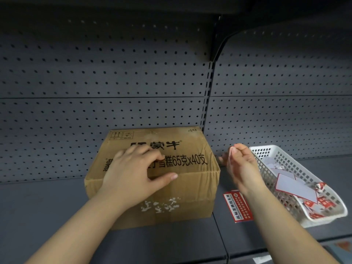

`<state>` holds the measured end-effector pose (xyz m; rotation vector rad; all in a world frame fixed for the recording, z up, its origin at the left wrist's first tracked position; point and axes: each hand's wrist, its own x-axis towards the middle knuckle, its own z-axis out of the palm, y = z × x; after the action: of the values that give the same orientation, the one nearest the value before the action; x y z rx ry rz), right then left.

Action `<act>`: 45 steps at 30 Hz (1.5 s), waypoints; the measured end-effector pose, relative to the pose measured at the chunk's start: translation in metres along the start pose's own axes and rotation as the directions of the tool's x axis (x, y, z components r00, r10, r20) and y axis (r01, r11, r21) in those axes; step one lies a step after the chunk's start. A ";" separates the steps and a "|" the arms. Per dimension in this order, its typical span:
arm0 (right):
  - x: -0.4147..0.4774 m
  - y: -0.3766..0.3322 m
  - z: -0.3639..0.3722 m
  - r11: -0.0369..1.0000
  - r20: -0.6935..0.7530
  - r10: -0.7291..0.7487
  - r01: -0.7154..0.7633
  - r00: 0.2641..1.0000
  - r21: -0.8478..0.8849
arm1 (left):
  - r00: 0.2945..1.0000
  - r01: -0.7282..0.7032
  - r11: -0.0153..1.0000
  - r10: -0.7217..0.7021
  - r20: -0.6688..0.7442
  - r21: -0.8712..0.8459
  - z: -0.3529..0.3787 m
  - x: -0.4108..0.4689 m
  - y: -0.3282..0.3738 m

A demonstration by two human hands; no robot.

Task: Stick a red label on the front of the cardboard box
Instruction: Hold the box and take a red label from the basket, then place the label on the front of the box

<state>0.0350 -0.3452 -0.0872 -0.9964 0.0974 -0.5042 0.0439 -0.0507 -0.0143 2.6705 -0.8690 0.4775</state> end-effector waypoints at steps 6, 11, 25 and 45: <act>-0.045 -0.048 0.016 0.948 0.180 -0.133 0.178 0.975 -0.265 | 0.993 0.004 0.958 0.029 0.111 -0.286 -0.019 -0.002 -0.003; -0.095 -0.049 0.050 0.886 0.450 -0.048 0.246 0.892 -0.394 | 0.993 -0.085 0.897 0.111 0.034 -0.433 -0.021 -0.033 0.015; -0.143 0.035 0.063 0.481 0.408 0.374 0.202 0.833 -0.853 | 0.974 0.228 0.627 -0.140 0.180 -0.745 0.073 -0.101 0.008; -0.133 0.073 0.068 0.125 0.425 -0.236 0.461 0.874 -0.879 | 0.911 0.167 0.903 -0.295 -0.288 -0.397 0.093 -0.099 -0.016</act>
<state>-0.0354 -0.2011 -0.1294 -2.4279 -0.0141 -0.8139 -0.0012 -0.0223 -0.1402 2.2195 -0.4681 0.6278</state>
